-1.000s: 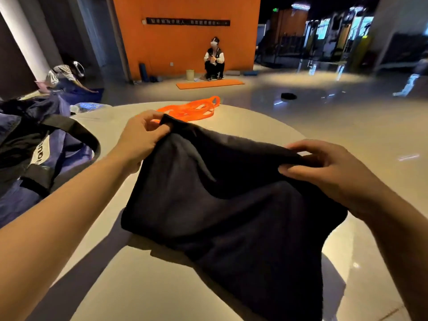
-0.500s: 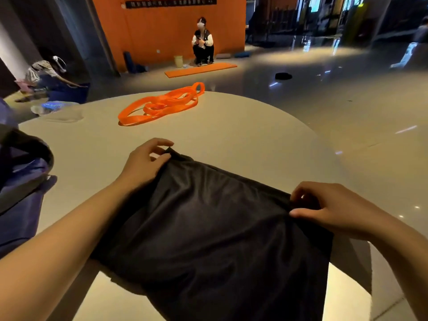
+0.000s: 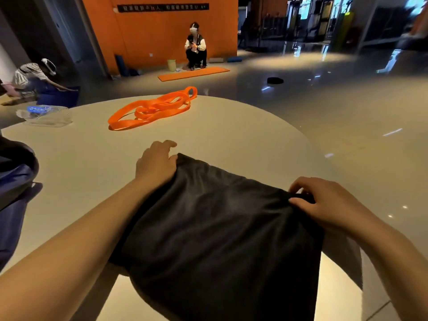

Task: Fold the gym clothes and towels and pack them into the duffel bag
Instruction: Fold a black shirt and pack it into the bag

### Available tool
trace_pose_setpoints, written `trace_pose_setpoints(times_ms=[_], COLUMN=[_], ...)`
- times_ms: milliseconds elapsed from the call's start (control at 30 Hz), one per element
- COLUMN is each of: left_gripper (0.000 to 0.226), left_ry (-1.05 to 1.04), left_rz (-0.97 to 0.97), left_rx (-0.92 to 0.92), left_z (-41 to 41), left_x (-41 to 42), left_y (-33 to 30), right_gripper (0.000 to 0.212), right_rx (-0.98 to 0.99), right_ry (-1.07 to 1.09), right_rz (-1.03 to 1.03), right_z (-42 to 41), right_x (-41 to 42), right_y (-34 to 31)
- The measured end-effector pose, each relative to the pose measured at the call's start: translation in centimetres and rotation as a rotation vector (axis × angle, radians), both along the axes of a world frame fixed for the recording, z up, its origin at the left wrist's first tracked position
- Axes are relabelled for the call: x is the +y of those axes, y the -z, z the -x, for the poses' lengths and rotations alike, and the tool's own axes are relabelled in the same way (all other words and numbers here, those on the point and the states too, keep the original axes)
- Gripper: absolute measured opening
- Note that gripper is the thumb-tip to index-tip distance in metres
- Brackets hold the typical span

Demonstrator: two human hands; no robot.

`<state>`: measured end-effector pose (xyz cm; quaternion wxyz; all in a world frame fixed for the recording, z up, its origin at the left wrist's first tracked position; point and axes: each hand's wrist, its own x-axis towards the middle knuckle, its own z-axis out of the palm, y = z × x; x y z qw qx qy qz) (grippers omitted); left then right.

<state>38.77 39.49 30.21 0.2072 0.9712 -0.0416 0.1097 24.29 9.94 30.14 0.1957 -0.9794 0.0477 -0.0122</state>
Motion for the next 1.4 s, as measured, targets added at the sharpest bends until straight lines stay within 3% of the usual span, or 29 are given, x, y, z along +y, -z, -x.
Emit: trace_pose_setpoints(times_ms=[100,200,267,400,500,600,667,733,833,933,1133,1200,1267,1400], left_gripper=[0.046,0.075,0.085,0.085,0.079,0.081,0.08,0.085,0.108,0.121,0.101,0.087,0.072,0.048], left_ry=[0.136,0.308,0.328,0.499,0.648,0.576,0.467,0.365,0.277,0.235,0.229,0.272,0.262,0.214], left_rz=[-0.142,-0.268,-0.383,-0.475,-0.536,-0.572,-0.412,-0.266,-0.33,-0.329,-0.237,-0.257,-0.148,0.034], left_rx=[-0.099,0.166,0.305,0.239,0.184,-0.022,-0.102,-0.021,0.182,0.252,0.063,0.179,0.316,0.206], left_z=[3.9,8.6,9.8,7.9,6.9,8.1,9.8,11.2,11.9,12.5,11.8,10.6,10.3,10.2], left_x=[-0.8,-1.6,-1.5,0.4,2.5,4.0,5.0,6.3,8.5,9.3,10.2,10.7,10.8,11.3], left_y=[-1.3,-0.6,0.9,1.5,0.4,0.1,0.2,0.8,2.0,2.1,0.7,1.3,1.9,1.9], right_gripper=[0.02,0.036,0.059,0.094,0.084,0.066,0.054,0.057,0.075,0.086,0.079,0.075,0.074,0.068], right_rx=[-0.111,-0.327,-0.202,0.055,-0.067,-0.237,-0.335,-0.305,-0.113,-0.004,0.013,-0.006,-0.035,-0.045], right_ry=[-0.014,-0.185,-0.306,-0.236,-0.209,-0.184,-0.21,-0.293,-0.395,-0.361,-0.4,-0.418,-0.43,-0.439], right_rz=[0.242,0.224,0.116,0.143,0.312,0.273,0.211,0.128,0.065,0.066,0.144,0.147,0.13,0.159], right_z=[0.7,1.7,2.7,6.2,10.2,12.6,12.0,10.2,7.0,6.7,10.8,11.4,11.6,11.8], right_x=[-0.8,0.3,2.1,4.5,7.7,10.1,10.9,11.7,13.8,15.7,14.5,13.5,12.8,12.7], right_y=[0.0,0.2,0.7,2.0,1.9,0.8,-0.5,-1.1,0.1,1.6,1.8,2.3,2.6,2.4])
